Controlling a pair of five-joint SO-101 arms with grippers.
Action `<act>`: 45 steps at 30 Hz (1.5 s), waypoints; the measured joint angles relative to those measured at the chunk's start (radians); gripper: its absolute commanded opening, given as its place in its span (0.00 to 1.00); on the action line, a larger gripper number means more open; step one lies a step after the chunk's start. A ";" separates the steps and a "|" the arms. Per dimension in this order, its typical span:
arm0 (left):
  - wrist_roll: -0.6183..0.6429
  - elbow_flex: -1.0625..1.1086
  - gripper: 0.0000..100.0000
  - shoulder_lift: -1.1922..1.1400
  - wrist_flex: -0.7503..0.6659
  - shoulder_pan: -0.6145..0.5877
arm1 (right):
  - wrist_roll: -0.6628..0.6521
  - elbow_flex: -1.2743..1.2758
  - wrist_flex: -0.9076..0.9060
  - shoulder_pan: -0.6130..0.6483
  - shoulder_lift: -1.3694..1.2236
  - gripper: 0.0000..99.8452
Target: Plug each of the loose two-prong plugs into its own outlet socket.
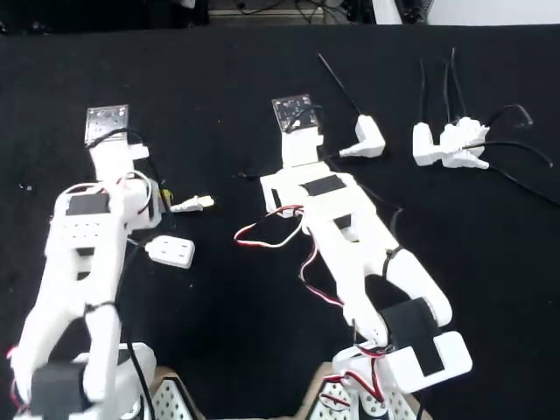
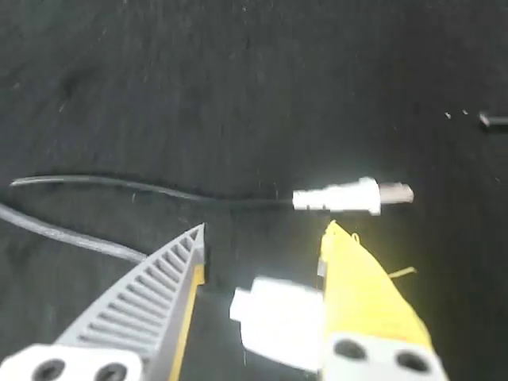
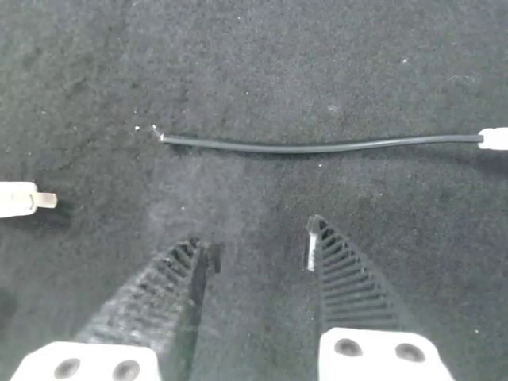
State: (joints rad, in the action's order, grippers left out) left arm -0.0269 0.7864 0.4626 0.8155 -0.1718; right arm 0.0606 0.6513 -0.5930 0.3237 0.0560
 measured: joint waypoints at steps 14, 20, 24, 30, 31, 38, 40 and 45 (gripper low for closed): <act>0.000 -0.124 0.23 -0.459 -0.224 0.011 | 0.000 0.000 0.000 0.000 0.000 0.17; 0.000 -0.129 0.23 -0.459 -0.226 0.118 | 0.000 0.000 0.000 0.000 0.000 0.17; 0.002 -0.126 0.23 -0.450 -0.226 0.215 | 0.000 0.000 0.000 -0.011 0.000 0.17; 0.002 -0.127 0.23 -0.450 -0.221 0.336 | 0.000 0.002 0.000 -0.064 0.025 0.17; 0.002 -0.126 0.23 -0.451 -0.219 0.356 | 0.000 0.012 0.000 -0.064 0.032 0.17; -0.002 -0.124 0.23 -0.394 -0.199 0.396 | -0.006 0.081 0.000 -0.061 0.103 0.17; -0.002 -0.124 0.23 -0.325 -0.157 0.396 | -0.041 0.101 0.000 -0.043 0.132 0.17; -0.005 -0.114 0.23 -0.086 -0.034 0.358 | -0.190 0.161 0.043 0.054 0.167 0.17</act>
State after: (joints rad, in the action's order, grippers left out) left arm -0.0315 0.6728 0.3767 0.7818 0.1857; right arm -0.1297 0.8124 -0.5501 0.3775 0.2232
